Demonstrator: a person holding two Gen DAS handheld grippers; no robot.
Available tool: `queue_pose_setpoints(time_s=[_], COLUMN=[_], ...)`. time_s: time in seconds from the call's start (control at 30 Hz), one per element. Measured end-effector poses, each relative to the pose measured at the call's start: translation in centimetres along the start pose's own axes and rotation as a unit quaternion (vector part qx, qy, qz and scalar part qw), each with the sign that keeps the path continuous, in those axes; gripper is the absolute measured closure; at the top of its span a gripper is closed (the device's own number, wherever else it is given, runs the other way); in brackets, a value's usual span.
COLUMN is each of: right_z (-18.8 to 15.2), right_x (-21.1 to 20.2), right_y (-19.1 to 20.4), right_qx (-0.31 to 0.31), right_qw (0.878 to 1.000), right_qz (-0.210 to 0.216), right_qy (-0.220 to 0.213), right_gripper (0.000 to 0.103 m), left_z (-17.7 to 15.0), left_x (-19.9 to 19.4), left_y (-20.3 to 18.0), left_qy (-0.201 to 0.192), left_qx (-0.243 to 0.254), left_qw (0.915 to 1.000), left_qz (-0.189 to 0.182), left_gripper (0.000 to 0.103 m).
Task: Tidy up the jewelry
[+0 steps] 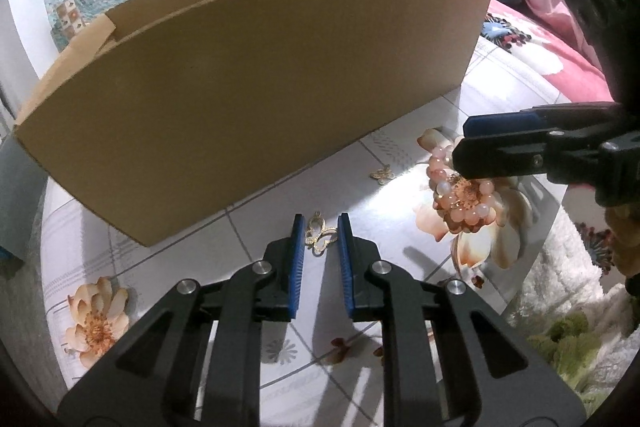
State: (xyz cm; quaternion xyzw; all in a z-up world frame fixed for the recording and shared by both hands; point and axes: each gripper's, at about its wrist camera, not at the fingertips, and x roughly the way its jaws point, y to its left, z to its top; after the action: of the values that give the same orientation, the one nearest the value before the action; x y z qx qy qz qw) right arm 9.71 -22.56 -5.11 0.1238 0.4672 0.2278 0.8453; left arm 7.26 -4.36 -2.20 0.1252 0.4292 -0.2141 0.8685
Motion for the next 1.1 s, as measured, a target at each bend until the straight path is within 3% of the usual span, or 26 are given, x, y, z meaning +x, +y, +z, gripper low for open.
queue_pose_setpoints(time_s=[0.2, 0.37, 0.57, 0.93, 1.1], right_z=[0.2, 0.5, 0.5, 0.1, 0.0], right_x=[0.5, 2.1, 3.8, 5.0, 5.0], right_y=[1.6, 3.0, 3.6, 4.8, 5.0], right_qx=[-0.045, -0.073, -0.094, -0.130, -0.142], right_qw=[0.999, 0.997, 0.993, 0.984, 0.982], right_qz=[-0.010, -0.023, -0.070, -0.119, -0.124], right_qy=[-0.008, -0.002, 0.009, 0.008, 0.006], right_gripper=[0.050, 0.064, 0.075, 0.090, 0.091], left_z=[-0.1, -0.3, -0.5, -0.8, -1.0], left_x=[-0.5, -0.5, -0.3, -0.1, 0.0], left_y=[0.9, 1.8, 1.9, 2.7, 3.0], left_qy=[-0.006, -0.009, -0.013, -0.017, -0.018], left_qx=[-0.015, -0.029, -0.028, -0.036, -0.038], left_qw=[0.9997, 0.9994, 0.9994, 0.9992, 0.9991], left_qz=[0.018, 0.019, 0.013, 0.004, 0.000], left_gripper=[0.088, 0.088, 0.088, 0.088, 0.088])
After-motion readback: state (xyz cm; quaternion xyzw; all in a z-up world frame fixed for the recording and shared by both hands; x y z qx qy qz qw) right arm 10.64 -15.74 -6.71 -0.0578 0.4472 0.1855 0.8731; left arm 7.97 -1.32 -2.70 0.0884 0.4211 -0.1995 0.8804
